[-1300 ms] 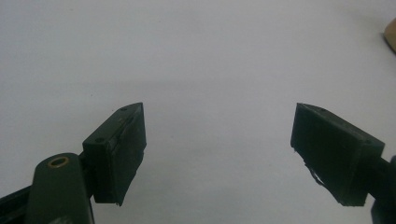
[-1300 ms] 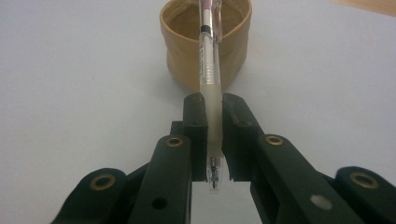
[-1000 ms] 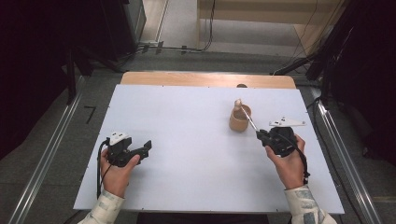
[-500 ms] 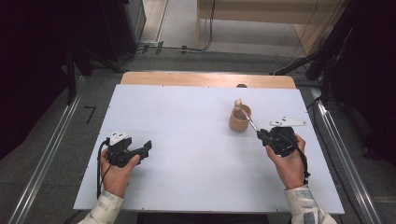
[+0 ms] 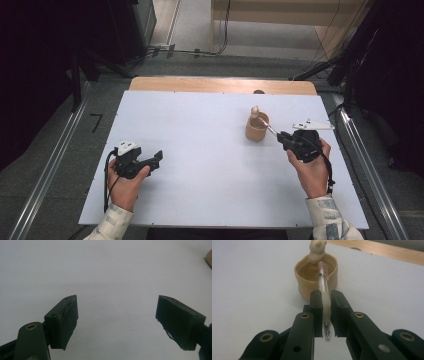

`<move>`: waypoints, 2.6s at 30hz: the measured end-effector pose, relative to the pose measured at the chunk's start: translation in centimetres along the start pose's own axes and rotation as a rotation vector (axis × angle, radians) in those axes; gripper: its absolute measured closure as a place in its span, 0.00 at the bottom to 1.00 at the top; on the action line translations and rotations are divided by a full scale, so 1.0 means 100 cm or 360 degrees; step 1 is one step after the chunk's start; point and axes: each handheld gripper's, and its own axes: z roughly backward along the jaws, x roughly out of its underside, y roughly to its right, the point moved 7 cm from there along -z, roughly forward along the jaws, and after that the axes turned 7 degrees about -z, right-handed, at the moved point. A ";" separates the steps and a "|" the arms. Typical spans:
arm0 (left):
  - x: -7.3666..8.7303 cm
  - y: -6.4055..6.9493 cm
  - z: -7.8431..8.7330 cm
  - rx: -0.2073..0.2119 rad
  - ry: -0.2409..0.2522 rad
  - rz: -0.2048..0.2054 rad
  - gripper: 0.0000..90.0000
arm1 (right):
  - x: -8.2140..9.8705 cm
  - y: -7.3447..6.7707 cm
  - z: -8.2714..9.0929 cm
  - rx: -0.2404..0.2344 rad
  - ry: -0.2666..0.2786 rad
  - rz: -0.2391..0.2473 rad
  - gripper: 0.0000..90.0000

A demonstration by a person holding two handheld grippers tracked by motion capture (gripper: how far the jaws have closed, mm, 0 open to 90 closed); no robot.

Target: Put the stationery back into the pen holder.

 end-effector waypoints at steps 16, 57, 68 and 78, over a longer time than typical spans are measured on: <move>-0.001 0.000 0.000 0.0002 0.0005 -0.0001 0.21 | -0.015 -0.001 -0.007 0.0003 -0.0008 -0.0001 0.87; 0.001 -0.002 -0.001 -0.0005 -0.0003 -0.0002 0.21 | -0.032 -0.014 -0.043 -0.0105 -0.0013 -0.0036 0.43; 0.000 -0.002 0.000 -0.0009 0.0012 0.0008 0.21 | -0.021 -0.007 -0.034 -0.0088 0.0025 -0.0048 0.37; -0.001 -0.003 0.000 -0.0021 0.0022 0.0002 0.20 | -0.005 -0.003 -0.029 -0.0103 0.0022 -0.0044 0.32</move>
